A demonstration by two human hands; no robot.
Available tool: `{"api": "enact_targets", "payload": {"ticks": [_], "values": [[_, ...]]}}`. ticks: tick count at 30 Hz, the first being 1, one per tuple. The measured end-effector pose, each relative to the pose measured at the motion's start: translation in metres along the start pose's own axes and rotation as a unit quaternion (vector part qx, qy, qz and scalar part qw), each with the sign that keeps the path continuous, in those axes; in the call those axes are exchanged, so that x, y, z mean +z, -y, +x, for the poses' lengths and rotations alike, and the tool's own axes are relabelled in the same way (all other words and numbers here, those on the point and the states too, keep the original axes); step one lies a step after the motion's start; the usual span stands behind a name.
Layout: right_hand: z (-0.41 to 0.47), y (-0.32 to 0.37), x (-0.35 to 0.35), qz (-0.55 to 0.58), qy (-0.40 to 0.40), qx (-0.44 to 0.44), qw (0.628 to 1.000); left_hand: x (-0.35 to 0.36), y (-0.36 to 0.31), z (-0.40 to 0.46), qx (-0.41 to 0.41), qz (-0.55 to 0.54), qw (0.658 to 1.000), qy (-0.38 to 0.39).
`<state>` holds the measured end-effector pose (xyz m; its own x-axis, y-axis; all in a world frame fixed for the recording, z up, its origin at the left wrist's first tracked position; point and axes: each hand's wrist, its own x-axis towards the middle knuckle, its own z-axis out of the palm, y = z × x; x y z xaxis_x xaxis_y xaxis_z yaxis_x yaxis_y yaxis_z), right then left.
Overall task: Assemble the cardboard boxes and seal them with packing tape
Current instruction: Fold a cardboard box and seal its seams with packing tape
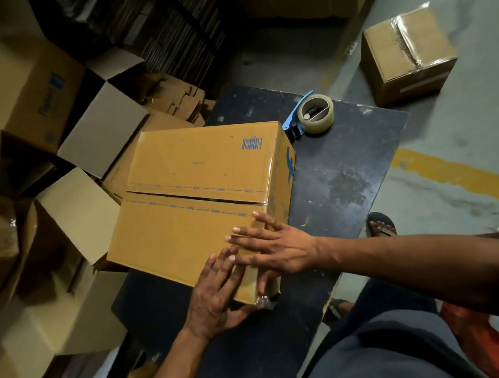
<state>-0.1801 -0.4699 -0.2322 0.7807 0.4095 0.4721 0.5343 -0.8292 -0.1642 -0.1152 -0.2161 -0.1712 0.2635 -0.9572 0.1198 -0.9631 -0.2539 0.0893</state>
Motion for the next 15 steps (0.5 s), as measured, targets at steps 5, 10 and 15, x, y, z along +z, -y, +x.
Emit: {"api": "enact_targets", "payload": {"ticks": [5,10,15], "values": [[0.000,-0.007,-0.012,0.018,0.021,0.001,1.000,-0.002,-0.006,0.003,-0.014,-0.006,1.000,-0.003],[-0.001,0.006,-0.006,0.038,0.001,0.027,0.999,-0.002,-0.009,0.004,-0.027,-0.016,0.999,-0.015],[-0.005,-0.008,-0.008,-0.001,0.047,-0.013,0.999,-0.004,-0.016,0.006,-0.063,-0.025,0.998,-0.010]]}}
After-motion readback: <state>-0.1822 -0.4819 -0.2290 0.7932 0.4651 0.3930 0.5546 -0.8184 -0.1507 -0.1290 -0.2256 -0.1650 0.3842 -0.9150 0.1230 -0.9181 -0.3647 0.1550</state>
